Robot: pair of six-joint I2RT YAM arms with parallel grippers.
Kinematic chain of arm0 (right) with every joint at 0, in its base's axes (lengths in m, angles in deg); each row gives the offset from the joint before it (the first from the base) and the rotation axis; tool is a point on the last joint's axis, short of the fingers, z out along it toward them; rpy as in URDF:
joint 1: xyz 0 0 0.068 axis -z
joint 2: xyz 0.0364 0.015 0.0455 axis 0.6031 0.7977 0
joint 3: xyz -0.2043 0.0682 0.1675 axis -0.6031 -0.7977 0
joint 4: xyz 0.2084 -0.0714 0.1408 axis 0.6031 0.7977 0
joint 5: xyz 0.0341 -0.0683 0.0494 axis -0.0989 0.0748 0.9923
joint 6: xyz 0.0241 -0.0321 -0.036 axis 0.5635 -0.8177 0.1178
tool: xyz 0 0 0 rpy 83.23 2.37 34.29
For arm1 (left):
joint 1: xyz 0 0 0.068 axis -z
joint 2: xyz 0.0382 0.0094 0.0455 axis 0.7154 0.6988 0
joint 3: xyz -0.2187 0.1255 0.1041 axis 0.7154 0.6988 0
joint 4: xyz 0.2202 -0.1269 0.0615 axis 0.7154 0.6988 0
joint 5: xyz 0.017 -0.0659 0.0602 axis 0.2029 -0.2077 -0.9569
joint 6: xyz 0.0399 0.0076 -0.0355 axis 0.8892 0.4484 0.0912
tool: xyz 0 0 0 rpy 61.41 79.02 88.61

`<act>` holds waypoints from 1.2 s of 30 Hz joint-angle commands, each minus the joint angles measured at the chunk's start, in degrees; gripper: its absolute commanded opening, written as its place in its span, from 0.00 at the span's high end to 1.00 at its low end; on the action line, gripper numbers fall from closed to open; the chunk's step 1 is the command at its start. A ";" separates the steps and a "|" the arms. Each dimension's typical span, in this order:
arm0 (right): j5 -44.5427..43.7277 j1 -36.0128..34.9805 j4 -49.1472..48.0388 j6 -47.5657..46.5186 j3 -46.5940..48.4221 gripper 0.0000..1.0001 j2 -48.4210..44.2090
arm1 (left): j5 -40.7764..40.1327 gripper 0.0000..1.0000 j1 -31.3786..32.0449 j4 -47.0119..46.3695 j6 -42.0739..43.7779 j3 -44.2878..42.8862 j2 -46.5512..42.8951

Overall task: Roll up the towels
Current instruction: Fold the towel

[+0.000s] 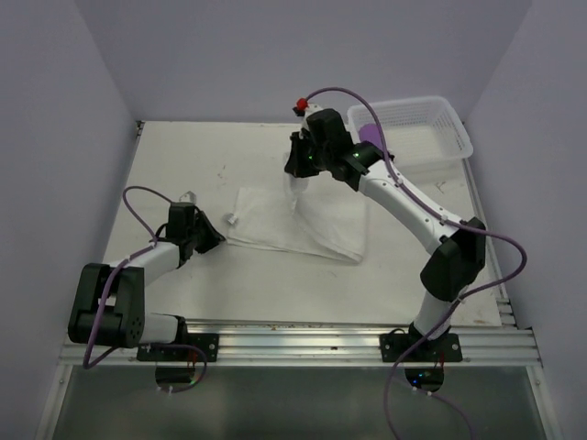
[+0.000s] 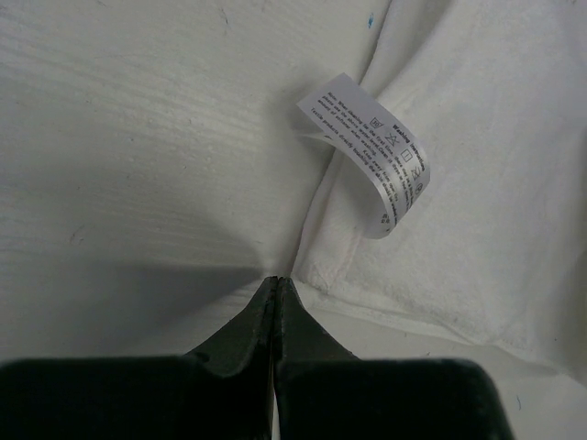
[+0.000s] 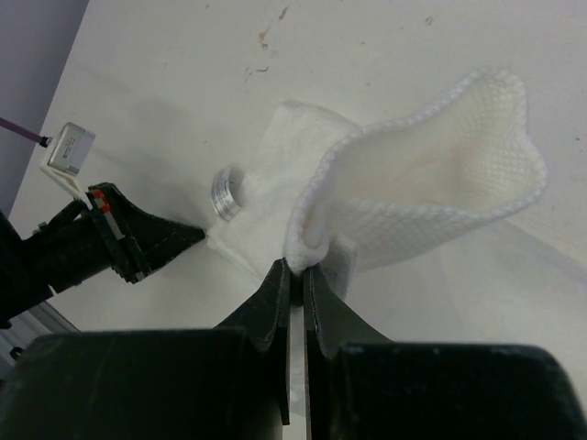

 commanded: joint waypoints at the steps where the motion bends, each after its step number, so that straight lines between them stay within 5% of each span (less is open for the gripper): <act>1: -1.38 -3.43 0.06 -2.31 6.28 1.00 5.37 | 0.04 1.00 0.30 -3.45 -0.33 0.63 0.16; 12: 3.00 -9.67 1.04 -3.45 11.39 1.00 15.32 | 0.04 1.00 0.30 -3.80 -0.16 1.07 0.07; 16: 6.78 -11.08 -0.72 -2.84 11.74 0.66 17.26 | 0.04 1.00 0.30 -3.80 -0.16 1.16 0.07; 26: 10.05 -11.08 -0.82 -0.82 18.77 0.56 17.27 | -0.49 1.00 0.30 -2.23 -0.07 1.16 -1.07; 32: 0.13 -9.77 1.29 -1.43 11.58 0.57 9.11 | -2.67 1.00 0.21 1.02 0.46 0.72 -4.22; 36: -5.41 -9.42 0.16 -1.35 -2.53 0.57 1.72 | -5.49 1.00 0.21 5.33 0.81 -1.03 -9.06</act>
